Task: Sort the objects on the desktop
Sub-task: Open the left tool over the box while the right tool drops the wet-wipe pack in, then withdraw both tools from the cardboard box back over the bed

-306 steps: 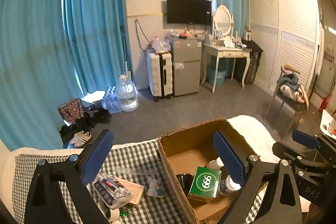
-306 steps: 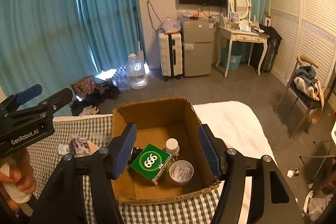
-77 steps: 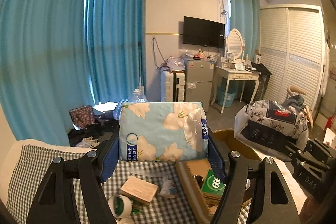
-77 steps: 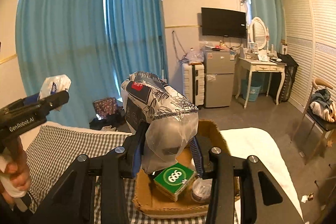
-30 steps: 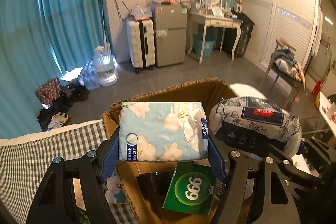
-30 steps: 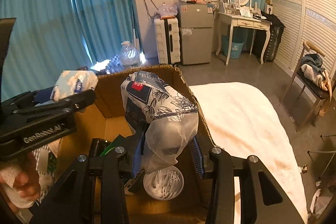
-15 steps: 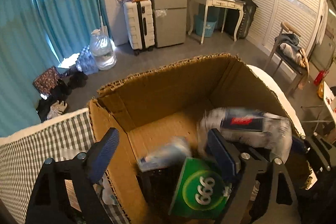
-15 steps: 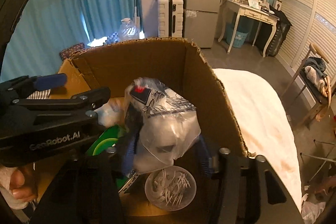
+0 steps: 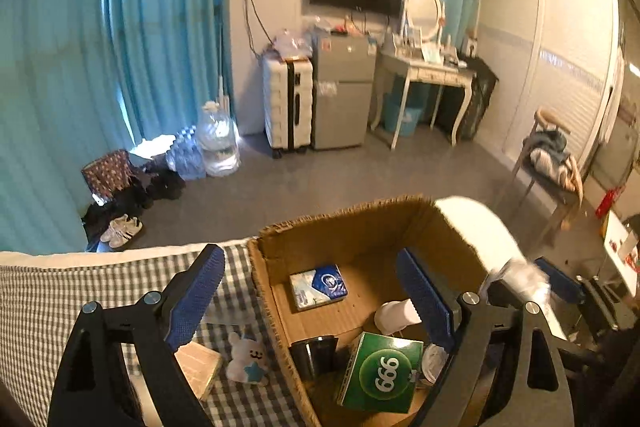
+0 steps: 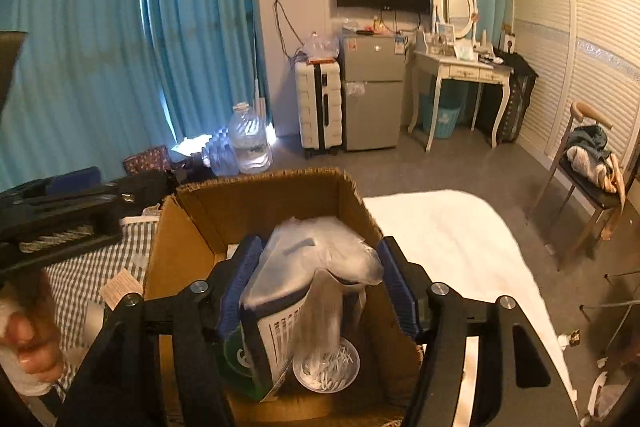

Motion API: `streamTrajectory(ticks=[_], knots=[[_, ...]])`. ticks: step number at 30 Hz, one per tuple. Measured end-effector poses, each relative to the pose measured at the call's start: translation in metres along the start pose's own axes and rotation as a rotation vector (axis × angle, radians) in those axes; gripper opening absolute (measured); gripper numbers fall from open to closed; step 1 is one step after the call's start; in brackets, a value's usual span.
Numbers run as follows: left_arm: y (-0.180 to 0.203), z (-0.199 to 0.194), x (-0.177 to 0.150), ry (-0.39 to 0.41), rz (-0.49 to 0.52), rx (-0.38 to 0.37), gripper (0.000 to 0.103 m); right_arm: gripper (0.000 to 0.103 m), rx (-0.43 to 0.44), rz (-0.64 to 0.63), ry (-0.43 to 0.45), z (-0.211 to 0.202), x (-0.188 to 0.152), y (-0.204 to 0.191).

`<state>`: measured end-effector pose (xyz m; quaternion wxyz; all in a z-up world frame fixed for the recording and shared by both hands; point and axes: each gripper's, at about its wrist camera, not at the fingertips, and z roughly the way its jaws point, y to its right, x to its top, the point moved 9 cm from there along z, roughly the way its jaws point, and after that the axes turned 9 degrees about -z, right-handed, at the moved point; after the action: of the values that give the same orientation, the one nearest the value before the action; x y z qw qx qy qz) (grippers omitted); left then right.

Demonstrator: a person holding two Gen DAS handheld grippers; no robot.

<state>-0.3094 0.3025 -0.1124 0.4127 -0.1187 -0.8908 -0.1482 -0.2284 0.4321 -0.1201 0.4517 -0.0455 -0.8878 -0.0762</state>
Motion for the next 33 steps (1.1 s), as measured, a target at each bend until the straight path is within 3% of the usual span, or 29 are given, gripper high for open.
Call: streamTrajectory(ticks=[4,9,12,17,21,33], knots=[[-0.006,-0.036,0.011,0.047,0.006,-0.001,0.092,0.065,-0.014,-0.014,0.015,-0.012,0.004,-0.004],[-0.018,-0.081,0.021,0.099,-0.012,-0.003,0.096,0.094,-0.027,-0.052,0.03,-0.018,0.01,-0.012],[-0.026,-0.101,0.026,0.12,-0.005,0.014,0.096,0.094,-0.043,-0.061,0.0,-0.014,0.01,-0.014],[-0.041,-0.136,0.037,0.162,-0.017,0.027,0.097,0.094,0.023,-0.031,0.023,-0.037,0.019,-0.024],[-0.052,-0.162,0.042,0.195,-0.035,0.026,0.1,0.094,0.017,-0.076,0.038,-0.058,0.026,-0.039],[-0.087,-0.223,0.039,0.243,-0.052,0.05,0.103,0.103,0.068,-0.074,0.138,-0.127,0.059,-0.073]])
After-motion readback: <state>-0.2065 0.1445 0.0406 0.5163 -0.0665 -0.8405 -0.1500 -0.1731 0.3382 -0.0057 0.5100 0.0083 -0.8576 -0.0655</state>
